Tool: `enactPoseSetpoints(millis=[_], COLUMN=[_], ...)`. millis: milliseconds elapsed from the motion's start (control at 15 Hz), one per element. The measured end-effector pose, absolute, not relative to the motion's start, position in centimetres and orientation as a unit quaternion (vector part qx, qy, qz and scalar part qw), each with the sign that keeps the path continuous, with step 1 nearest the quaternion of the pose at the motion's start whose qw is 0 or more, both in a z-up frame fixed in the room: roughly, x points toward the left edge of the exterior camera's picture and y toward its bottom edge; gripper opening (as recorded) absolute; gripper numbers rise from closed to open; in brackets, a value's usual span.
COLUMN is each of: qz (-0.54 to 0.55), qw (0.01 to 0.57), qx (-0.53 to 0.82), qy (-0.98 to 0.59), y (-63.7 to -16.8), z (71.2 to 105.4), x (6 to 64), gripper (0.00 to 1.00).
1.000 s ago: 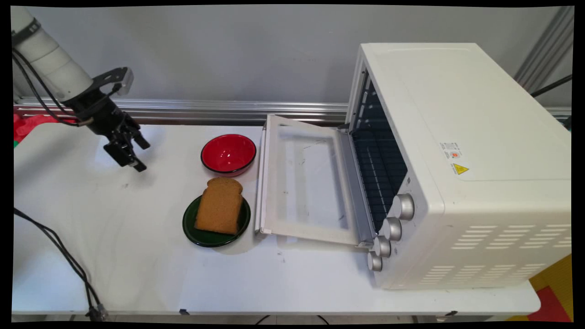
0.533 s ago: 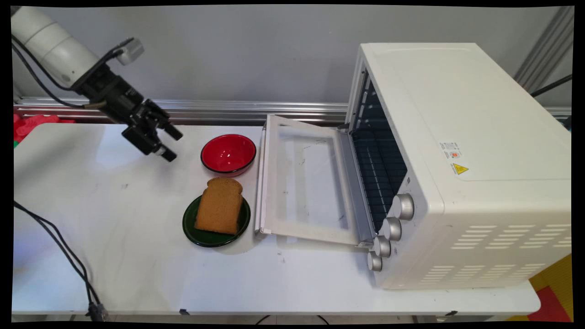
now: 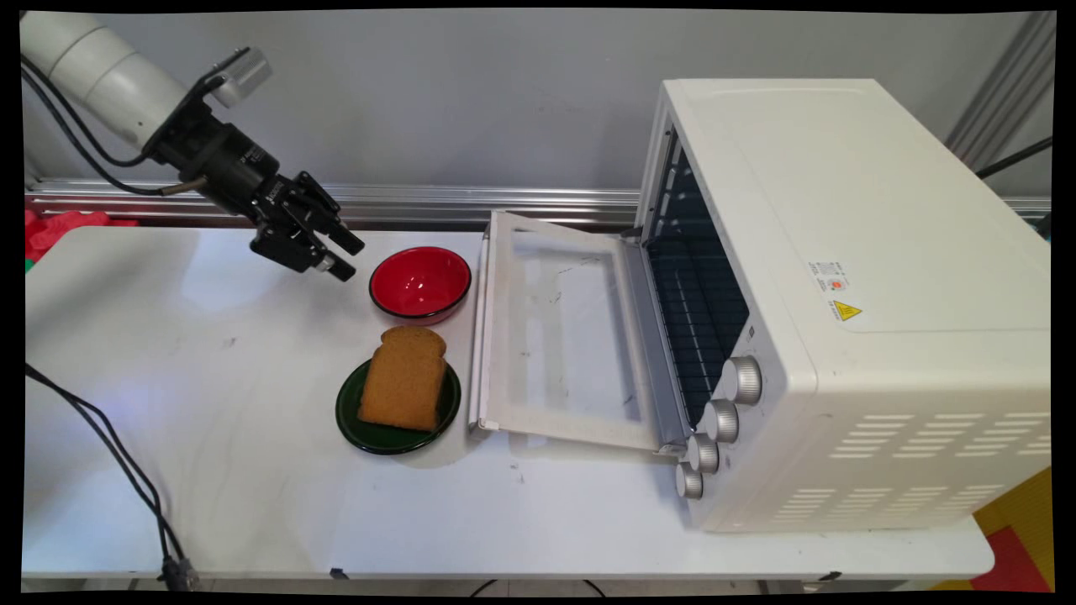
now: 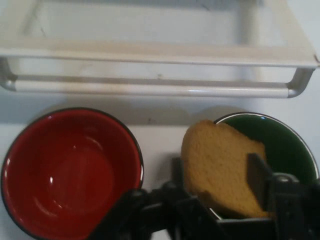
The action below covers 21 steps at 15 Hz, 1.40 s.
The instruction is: Close the oven
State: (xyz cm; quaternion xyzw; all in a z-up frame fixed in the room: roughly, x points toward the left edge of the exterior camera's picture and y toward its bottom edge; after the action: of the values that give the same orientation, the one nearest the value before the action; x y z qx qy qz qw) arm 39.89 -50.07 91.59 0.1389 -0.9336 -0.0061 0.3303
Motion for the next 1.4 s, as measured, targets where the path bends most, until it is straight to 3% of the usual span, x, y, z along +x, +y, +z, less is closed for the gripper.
enactPoseSetpoints(millis=[467,1400], qz=[-0.003,0.0], qw=[0.336,0.356], qx=[0.123,0.088], qy=[-0.934,-0.93], y=[-51.2,-54.5], z=[89.6,78.9], x=[38.9,33.2], gripper=[0.0,0.0])
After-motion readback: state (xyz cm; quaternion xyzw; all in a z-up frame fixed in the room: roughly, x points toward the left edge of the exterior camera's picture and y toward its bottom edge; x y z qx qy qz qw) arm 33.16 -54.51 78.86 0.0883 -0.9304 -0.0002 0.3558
